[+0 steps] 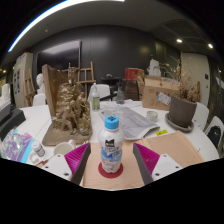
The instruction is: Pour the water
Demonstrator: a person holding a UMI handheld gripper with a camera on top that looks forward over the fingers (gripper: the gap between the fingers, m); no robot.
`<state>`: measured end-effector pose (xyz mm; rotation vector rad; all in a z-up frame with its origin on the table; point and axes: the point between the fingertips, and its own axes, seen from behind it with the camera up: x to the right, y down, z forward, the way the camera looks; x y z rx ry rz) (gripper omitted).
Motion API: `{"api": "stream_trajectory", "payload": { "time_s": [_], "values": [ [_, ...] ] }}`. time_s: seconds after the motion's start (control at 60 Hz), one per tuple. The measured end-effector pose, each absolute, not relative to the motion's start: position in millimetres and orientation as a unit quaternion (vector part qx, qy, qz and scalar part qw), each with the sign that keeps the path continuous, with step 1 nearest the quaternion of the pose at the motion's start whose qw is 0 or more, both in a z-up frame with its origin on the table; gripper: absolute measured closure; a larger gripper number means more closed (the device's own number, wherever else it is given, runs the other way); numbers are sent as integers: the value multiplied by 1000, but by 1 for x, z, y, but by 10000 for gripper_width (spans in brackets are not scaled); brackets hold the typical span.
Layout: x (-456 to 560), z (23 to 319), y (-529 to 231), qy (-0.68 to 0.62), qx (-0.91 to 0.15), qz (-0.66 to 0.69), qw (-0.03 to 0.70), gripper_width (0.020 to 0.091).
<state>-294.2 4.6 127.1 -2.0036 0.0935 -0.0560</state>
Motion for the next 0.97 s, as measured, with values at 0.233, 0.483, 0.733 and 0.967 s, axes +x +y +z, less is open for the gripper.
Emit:
{"api": "stream_trajectory", "payload": {
  "time_s": [0.233,0.483,0.733,0.967],
  "values": [
    [-316,194,-116,44,-845,-43,531,248],
    [-347,222,-240,50,-858,-42,510,246],
    [-355,222,-301,45,-864,-57,497,246],
    [-355,225,-315,20,-862,-67,501,251]
  ]
}}
